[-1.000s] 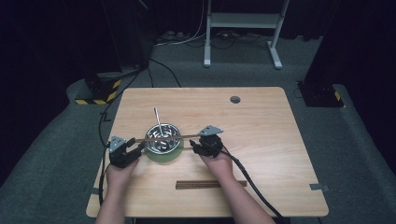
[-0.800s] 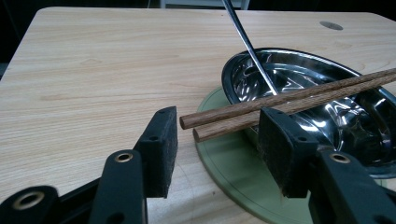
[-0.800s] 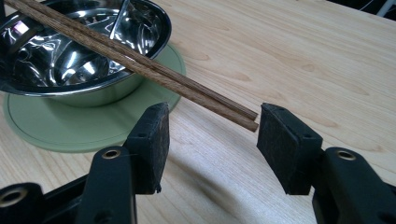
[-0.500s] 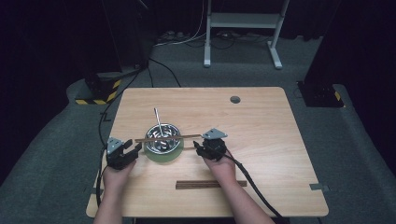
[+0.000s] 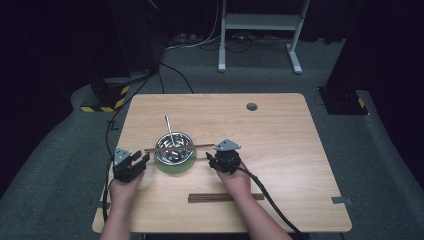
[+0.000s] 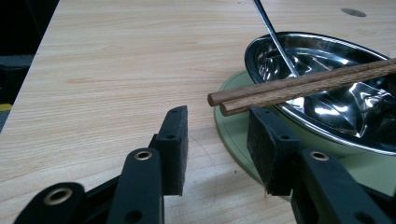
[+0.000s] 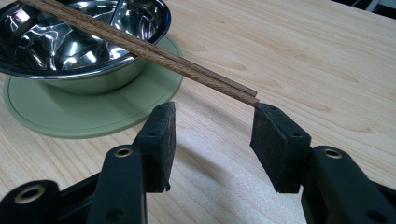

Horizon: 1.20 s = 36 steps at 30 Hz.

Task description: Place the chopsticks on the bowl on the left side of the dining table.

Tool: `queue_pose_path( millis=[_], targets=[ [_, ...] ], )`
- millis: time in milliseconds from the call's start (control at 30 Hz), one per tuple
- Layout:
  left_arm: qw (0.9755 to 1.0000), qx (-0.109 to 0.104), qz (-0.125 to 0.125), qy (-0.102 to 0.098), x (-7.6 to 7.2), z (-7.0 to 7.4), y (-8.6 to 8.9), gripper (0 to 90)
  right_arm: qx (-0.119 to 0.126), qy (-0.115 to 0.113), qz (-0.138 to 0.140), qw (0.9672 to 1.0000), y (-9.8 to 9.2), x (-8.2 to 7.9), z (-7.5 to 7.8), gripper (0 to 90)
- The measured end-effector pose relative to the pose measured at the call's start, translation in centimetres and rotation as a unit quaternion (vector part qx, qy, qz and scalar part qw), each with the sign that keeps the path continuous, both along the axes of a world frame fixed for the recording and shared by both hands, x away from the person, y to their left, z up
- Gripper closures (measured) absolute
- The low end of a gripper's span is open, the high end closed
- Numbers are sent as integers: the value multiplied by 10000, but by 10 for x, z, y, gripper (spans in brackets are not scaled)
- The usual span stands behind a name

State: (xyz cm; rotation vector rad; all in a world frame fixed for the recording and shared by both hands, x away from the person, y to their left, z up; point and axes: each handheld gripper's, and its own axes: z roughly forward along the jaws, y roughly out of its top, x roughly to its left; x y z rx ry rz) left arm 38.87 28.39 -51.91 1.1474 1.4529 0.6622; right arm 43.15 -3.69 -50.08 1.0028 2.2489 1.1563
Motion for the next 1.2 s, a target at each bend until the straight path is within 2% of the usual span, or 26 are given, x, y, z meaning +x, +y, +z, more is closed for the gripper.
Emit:
queue_pose_path(
  millis=[33,67,200,300,333,467,633,833,933,1067,1200],
  targets=[
    [9999,-80,58,-20,1,0,-1,594,11,17,-7,10000,1,0,0,500],
    [10000,2,27,11,1,-1,1,598,-14,-21,29,10000,1,0,0,500],
    [9999,-118,111,13,1,0,1,603,-5,15,22,10000,3,-1,0,500],
    [9999,-88,115,-6,1,0,2,610,-5,12,27,10000,3,-1,0,500],
    [10000,-22,88,17,1,0,4,610,-5,8,34,10000,3,-1,0,500],
    [9998,-110,134,-11,1,-1,4,608,-41,-59,-13,10000,1,-1,0,499],
    [9999,-67,118,-2,0,-1,4,606,-8,15,-84,10000,0,0,-2,499],
    [9999,-40,114,21,0,-1,4,606,10,-61,-58,10000,1,0,-2,501],
    [9999,-100,138,-6,0,-1,4,607,3,-50,-48,10000,1,0,-2,500],
    [9999,-2,99,23,0,-1,7,607,17,-26,-49,10000,2,-1,-2,500],
    [9999,-36,118,52,0,-2,7,608,3,-35,-29,10000,2,-1,-3,500]
  ],
)
